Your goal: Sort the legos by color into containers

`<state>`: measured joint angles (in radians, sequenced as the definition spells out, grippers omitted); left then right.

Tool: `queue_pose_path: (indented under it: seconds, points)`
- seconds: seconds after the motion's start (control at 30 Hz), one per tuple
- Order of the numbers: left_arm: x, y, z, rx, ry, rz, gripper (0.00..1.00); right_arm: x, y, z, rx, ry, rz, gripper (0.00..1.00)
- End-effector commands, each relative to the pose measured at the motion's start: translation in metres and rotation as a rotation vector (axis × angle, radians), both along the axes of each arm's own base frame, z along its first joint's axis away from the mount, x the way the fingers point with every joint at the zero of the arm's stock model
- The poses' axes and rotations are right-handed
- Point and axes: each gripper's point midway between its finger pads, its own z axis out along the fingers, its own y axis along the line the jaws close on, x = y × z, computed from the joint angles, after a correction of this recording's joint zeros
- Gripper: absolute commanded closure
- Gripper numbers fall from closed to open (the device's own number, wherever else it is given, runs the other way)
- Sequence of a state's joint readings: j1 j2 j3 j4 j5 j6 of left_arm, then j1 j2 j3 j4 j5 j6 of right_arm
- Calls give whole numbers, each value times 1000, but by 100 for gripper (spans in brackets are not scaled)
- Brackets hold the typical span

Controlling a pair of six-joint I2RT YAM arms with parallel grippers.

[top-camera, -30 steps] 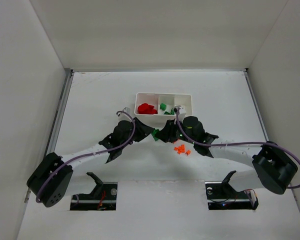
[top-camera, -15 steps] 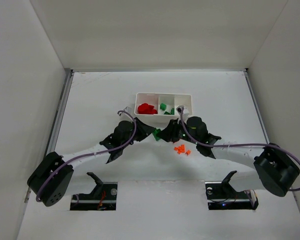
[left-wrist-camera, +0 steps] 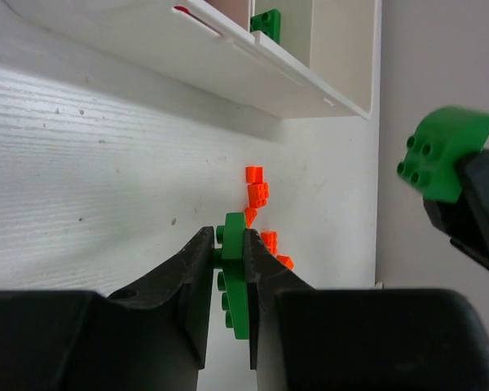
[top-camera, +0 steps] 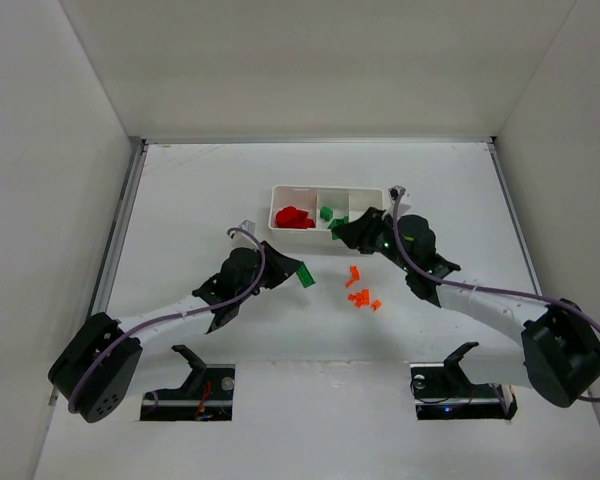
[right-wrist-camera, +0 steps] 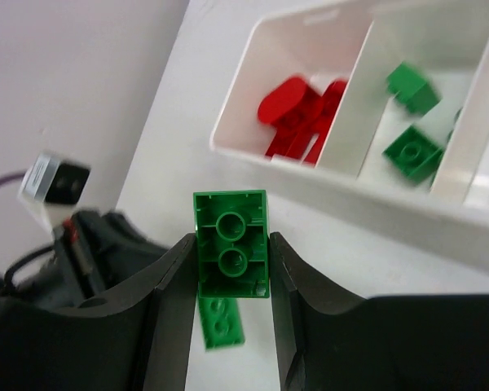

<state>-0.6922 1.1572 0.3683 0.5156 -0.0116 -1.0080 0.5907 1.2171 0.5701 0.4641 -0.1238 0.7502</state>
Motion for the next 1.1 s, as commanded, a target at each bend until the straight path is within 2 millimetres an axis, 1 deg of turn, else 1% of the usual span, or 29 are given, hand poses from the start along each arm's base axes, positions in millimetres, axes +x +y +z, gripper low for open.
queue_pose_path:
  seconds: [0.0, 0.1, 0.23, 0.37, 0.4, 0.5, 0.57, 0.63, 0.7, 0.73, 0.8, 0.9, 0.93, 0.97, 1.03, 1.07]
  points:
    - [3, -2, 19, -33, -66, -11, 94, 40, -6, 28, -90, -91, -161, 74]
    - [2, -1, 22, -37, -78, -15, 94, 60, -5, 16, -187, -90, -221, 72]
    - [4, 0, 30, -43, -100, -13, 93, 79, -4, 3, -220, -63, -251, 71]
    - [8, -2, 45, -46, -134, -18, 93, 94, -7, -6, -239, -45, -281, 66]
    - [10, -3, 48, -43, -142, -19, 93, 96, -6, -7, -240, -44, -282, 63]
    - [17, -7, 60, -42, -165, -22, 93, 99, -5, -8, -247, -41, -279, 48]
    - [22, -9, 68, -41, -183, -19, 93, 98, -6, -6, -247, -46, -279, 41]
    - [29, -13, 77, -39, -203, -18, 93, 93, -11, 0, -237, -59, -283, 37]
    - [36, -18, 84, -34, -220, -19, 93, 88, -16, 5, -228, -70, -288, 36]
    - [39, -21, 87, -33, -227, -20, 93, 85, -20, 7, -226, -72, -291, 37]
    - [47, -27, 92, -28, -237, -18, 93, 75, -28, 12, -218, -83, -300, 46]
    - [68, -35, 99, -17, -255, 3, 93, 53, -46, 11, -204, -90, -323, 68]
    - [73, -37, 101, -13, -261, 6, 93, 48, -50, 9, -203, -89, -332, 71]
    - [83, -40, 104, -7, -274, 16, 93, 42, -59, 8, -204, -91, -347, 75]
    - [100, -45, 105, 18, -288, 36, 92, 34, -69, 7, -211, -86, -363, 76]
    - [109, -47, 102, 39, -291, 47, 92, 31, -76, 6, -219, -83, -373, 76]
